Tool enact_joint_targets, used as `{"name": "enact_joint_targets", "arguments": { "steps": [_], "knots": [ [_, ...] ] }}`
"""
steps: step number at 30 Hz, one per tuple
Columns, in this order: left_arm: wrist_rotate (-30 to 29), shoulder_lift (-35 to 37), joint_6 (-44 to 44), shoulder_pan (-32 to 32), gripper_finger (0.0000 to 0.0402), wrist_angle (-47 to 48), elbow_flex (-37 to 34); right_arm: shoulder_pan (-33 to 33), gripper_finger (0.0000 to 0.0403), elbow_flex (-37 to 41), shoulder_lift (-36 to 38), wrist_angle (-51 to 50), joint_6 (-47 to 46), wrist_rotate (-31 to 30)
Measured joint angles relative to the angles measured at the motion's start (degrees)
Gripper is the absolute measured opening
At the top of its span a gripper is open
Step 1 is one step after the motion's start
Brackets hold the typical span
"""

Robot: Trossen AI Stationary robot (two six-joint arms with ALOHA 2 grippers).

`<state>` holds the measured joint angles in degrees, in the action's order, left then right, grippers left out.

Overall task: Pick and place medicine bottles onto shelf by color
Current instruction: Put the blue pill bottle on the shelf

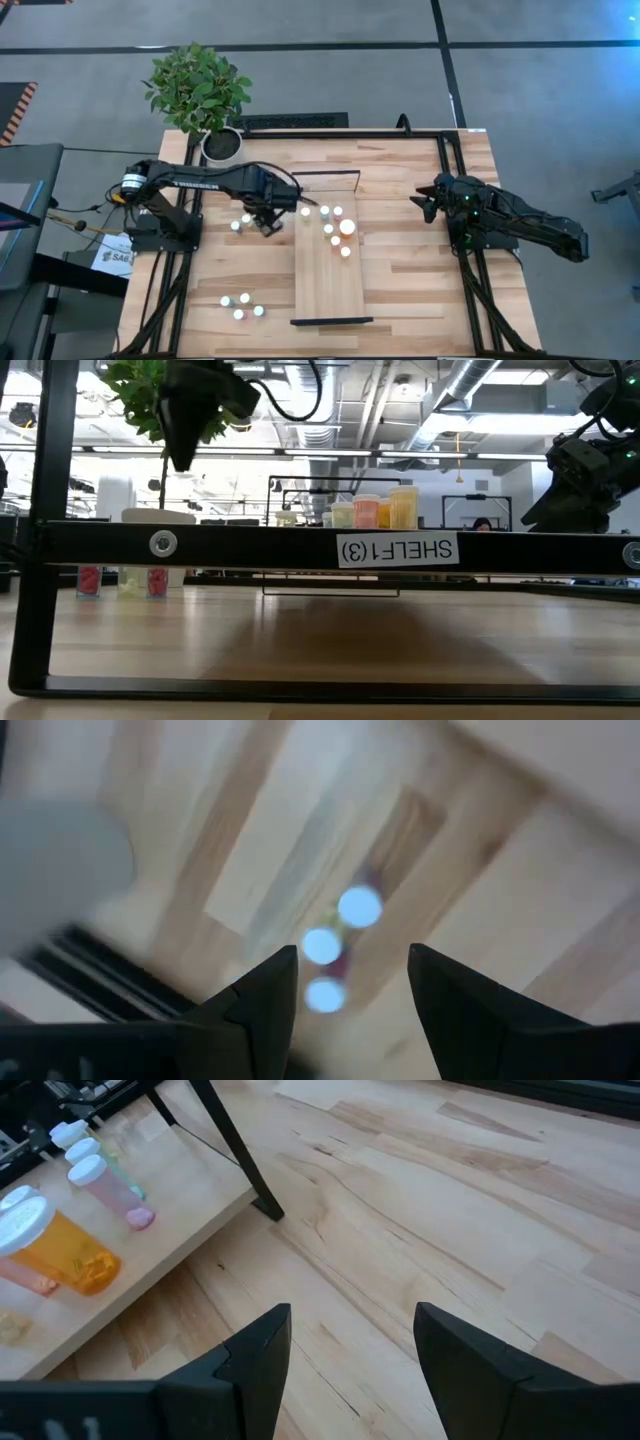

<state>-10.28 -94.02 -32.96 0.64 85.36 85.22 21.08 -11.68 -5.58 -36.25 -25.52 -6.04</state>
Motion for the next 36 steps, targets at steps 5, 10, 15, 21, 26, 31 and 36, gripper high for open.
{"name": "enact_joint_targets", "arguments": {
  "steps": [5, 10, 15, 21, 26, 31, 36],
  "knots": [
    [-0.36, 0.00, 17.88, 0.00, 0.0179, -1.55, -4.31, 0.00, 0.0234, 0.00, -0.02, 0.00, 0.00, 0.00],
    [1.05, 1.29, 28.69, -0.13, 0.0179, -5.33, -9.94, 0.00, 0.0234, 0.00, -0.02, 0.00, 0.00, 0.00],
    [2.32, 8.57, 33.86, -1.38, 0.0179, -13.44, -16.94, 0.00, 0.0234, 0.00, -0.02, 0.02, 0.00, 0.00],
    [7.20, 18.35, 39.00, -3.51, 0.0191, -21.35, -25.34, 0.02, 0.0234, 0.00, -0.02, 0.00, 0.00, -0.01],
    [7.14, 18.53, 44.14, -4.02, 0.0226, -22.61, -27.27, 0.01, 0.0234, 0.00, -0.02, 0.00, 0.00, -0.01],
    [7.04, 15.92, 47.81, -4.52, 0.0255, -23.91, -28.31, 0.02, 0.0234, 0.00, -0.02, -0.01, 0.00, 0.00],
    [7.09, 14.01, 50.75, -6.46, 0.0254, -27.45, -29.26, 0.02, 0.0234, 0.00, -0.02, 0.02, -0.02, 0.00]
  ]
}}
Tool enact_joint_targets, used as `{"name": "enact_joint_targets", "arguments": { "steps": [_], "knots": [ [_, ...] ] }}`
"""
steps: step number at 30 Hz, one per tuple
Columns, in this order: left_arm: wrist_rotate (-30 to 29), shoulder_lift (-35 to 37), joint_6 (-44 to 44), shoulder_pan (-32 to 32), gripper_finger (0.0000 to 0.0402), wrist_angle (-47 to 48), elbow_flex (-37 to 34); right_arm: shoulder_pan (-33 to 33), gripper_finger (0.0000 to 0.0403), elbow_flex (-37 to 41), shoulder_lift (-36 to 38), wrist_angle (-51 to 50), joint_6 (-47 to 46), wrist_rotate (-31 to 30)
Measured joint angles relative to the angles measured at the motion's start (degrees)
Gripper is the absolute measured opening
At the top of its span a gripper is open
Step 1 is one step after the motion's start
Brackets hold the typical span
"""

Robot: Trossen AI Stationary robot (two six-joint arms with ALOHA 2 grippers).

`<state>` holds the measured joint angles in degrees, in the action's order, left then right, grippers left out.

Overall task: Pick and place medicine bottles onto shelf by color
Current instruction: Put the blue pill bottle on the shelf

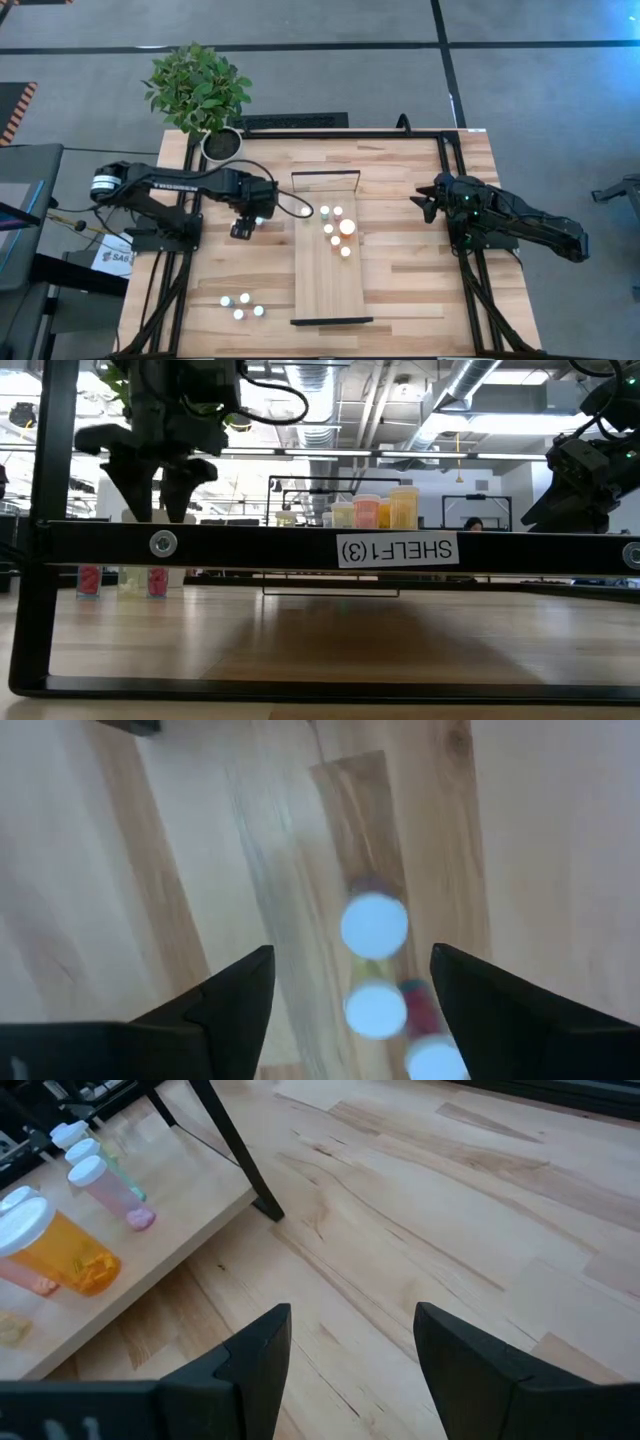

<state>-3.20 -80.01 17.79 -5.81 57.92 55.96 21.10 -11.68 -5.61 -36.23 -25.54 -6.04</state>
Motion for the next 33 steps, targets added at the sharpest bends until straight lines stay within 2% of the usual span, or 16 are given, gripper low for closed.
{"name": "enact_joint_targets", "arguments": {
  "steps": [7, 18, 27, 33],
  "knots": [
    [4.05, -3.56, 0.60, -2.23, 0.0247, -1.00, -0.04, 0.00, 0.0234, 0.00, 0.00, -0.02, 0.02, 0.00],
    [5.07, -8.12, -2.00, -2.28, 0.0222, -2.57, -0.04, 0.00, 0.0234, 0.00, 0.00, -0.04, 0.01, 0.00],
    [5.92, -9.20, -3.40, -2.28, 0.0133, -3.70, -0.04, 0.00, 0.0234, 0.00, 0.00, -0.03, 0.02, 0.00],
    [6.01, -9.15, -4.03, -2.31, 0.0091, -3.65, -0.02, 0.00, 0.0234, 0.00, 0.00, -0.04, 0.00, 0.00]
  ]
}}
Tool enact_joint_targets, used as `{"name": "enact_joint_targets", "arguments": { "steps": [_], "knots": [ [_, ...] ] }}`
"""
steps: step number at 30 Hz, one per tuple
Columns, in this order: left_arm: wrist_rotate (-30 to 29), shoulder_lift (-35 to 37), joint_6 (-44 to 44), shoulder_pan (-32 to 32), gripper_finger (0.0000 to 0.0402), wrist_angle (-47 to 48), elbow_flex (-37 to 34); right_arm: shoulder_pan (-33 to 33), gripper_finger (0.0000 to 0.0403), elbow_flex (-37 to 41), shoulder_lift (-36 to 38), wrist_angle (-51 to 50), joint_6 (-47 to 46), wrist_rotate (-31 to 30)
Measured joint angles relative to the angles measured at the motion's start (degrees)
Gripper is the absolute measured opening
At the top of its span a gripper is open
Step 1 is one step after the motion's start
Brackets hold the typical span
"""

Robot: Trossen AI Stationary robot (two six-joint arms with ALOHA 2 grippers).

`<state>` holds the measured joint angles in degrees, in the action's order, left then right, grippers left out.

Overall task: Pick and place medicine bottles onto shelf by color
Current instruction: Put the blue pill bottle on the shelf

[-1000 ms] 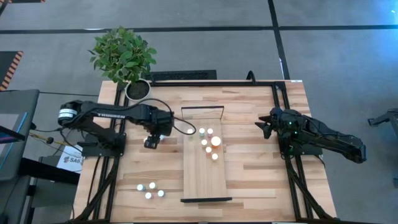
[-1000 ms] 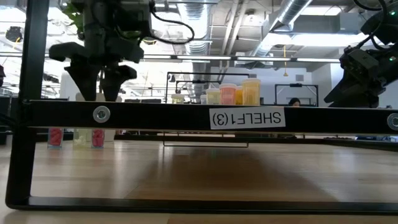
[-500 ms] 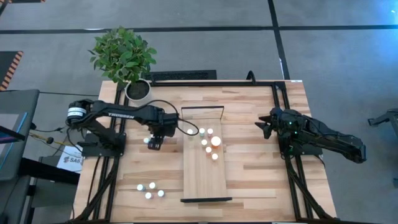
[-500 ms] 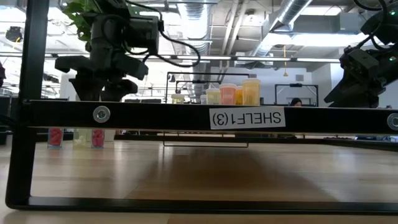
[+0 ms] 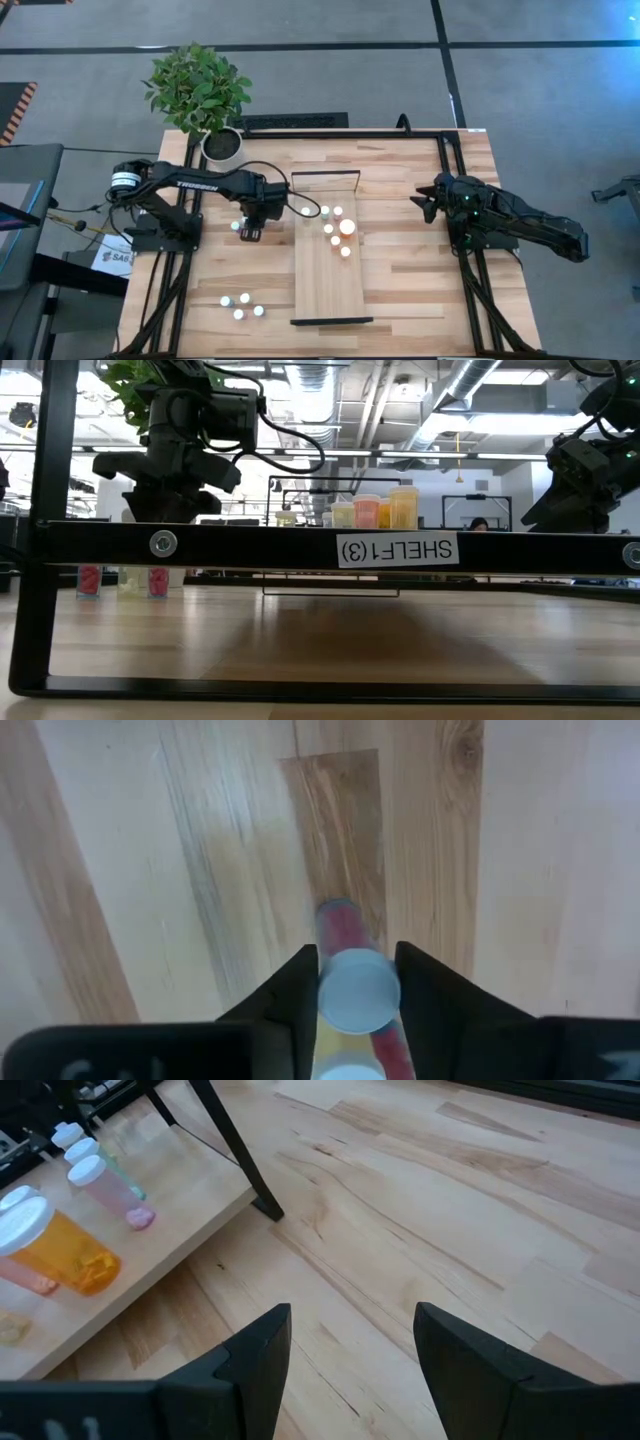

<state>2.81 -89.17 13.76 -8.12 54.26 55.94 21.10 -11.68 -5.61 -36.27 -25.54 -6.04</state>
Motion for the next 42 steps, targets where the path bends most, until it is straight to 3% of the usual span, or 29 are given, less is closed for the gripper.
{"name": "enact_joint_targets", "arguments": {
  "steps": [8, 21, 26, 34, 42],
  "knots": [
    [-0.16, 0.00, -2.25, -0.02, 0.0091, 1.89, 2.55, -0.02, 0.0234, 0.00, 0.00, 0.02, 0.02, 0.00],
    [1.90, -0.12, -17.71, 5.77, 0.0097, 10.23, 19.08, -0.02, 0.0234, 0.00, 0.00, 0.00, 0.00, 0.00],
    [4.30, -7.21, -26.78, 8.66, 0.0097, 13.20, 27.71, 0.00, 0.0234, 0.00, 0.02, 0.00, 0.02, 0.00],
    [2.53, -21.27, -27.76, 11.08, 0.0098, 21.38, 44.64, -0.01, 0.0234, -0.01, 0.02, -0.02, 0.02, 0.00],
    [2.86, -28.89, -27.77, 10.83, 0.0098, 19.59, 51.65, 0.00, 0.0234, -0.01, 0.02, 0.00, 0.02, 0.00]
  ]
}}
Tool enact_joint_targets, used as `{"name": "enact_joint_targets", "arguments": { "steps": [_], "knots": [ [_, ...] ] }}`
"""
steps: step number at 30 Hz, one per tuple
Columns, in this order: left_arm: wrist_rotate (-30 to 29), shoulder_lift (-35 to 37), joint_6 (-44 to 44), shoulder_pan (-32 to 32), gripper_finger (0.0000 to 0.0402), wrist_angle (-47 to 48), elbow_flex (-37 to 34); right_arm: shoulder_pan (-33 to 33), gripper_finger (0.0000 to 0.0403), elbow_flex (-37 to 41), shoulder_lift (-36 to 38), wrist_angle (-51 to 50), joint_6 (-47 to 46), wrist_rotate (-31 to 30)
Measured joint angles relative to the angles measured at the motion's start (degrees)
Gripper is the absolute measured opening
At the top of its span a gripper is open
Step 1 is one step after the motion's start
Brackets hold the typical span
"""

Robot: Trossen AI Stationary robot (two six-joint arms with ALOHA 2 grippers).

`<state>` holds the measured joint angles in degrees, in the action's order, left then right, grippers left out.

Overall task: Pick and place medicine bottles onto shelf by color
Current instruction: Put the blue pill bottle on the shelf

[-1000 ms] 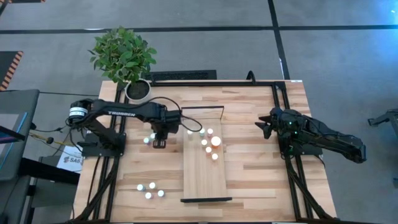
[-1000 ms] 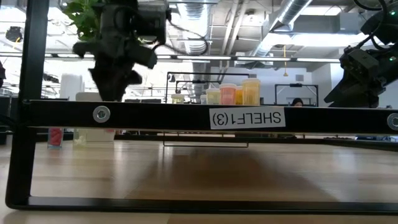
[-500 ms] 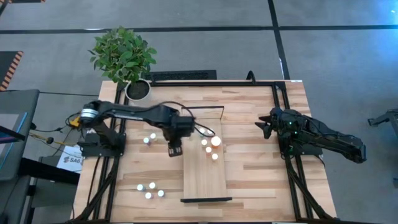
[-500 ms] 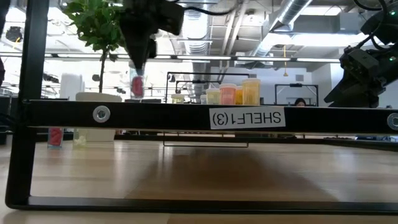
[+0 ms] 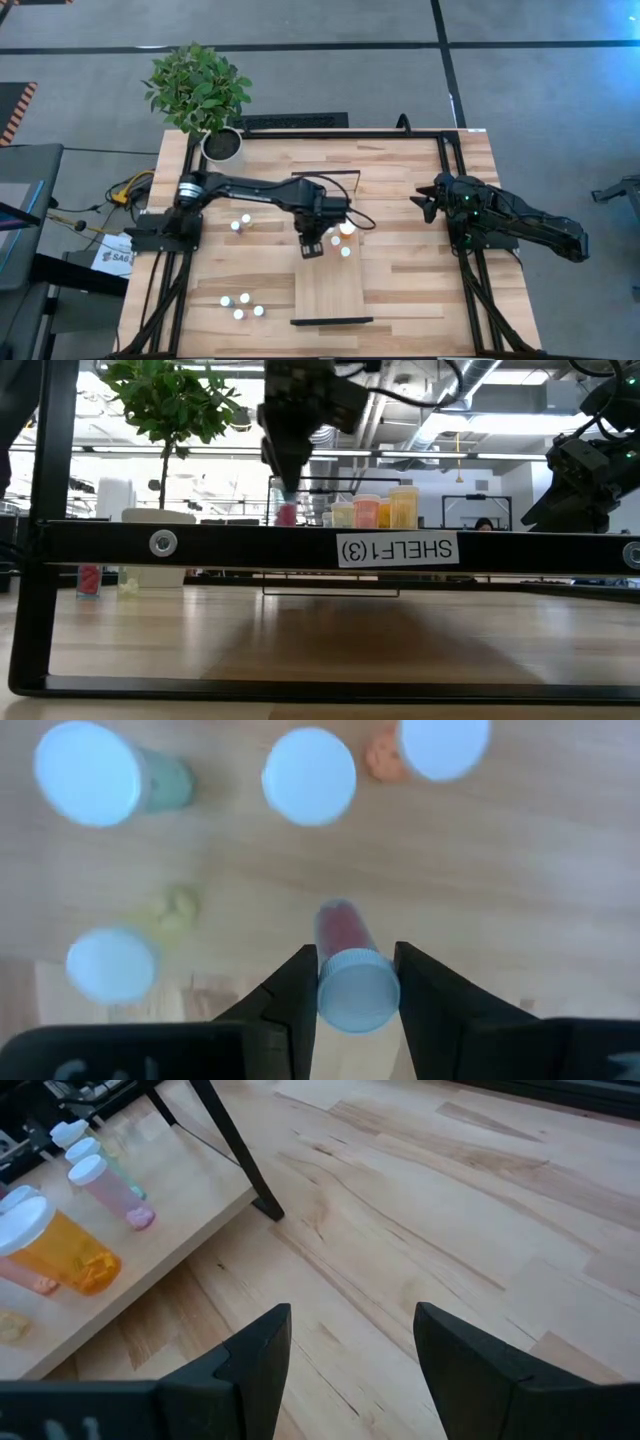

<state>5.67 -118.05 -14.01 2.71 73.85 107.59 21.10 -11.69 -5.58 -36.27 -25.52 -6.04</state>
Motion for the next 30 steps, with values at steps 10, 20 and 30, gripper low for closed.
{"name": "enact_joint_targets", "arguments": {
  "steps": [10, 20, 30],
  "knots": [
    [-1.98, -3.07, -2.19, -2.04, 0.0098, -0.59, 1.44, 0.00, 0.0234, -0.01, 0.00, -0.01, 0.00, 0.00],
    [-1.19, -3.04, -1.50, -3.95, 0.0098, -0.93, 1.44, 0.00, 0.0234, 0.00, 0.00, 0.00, 0.00, 0.00],
    [-1.00, -3.04, -2.39, -3.96, 0.0099, -0.96, 1.44, -0.01, 0.0234, 0.00, 0.00, 0.00, 0.00, 0.00]
  ]
}}
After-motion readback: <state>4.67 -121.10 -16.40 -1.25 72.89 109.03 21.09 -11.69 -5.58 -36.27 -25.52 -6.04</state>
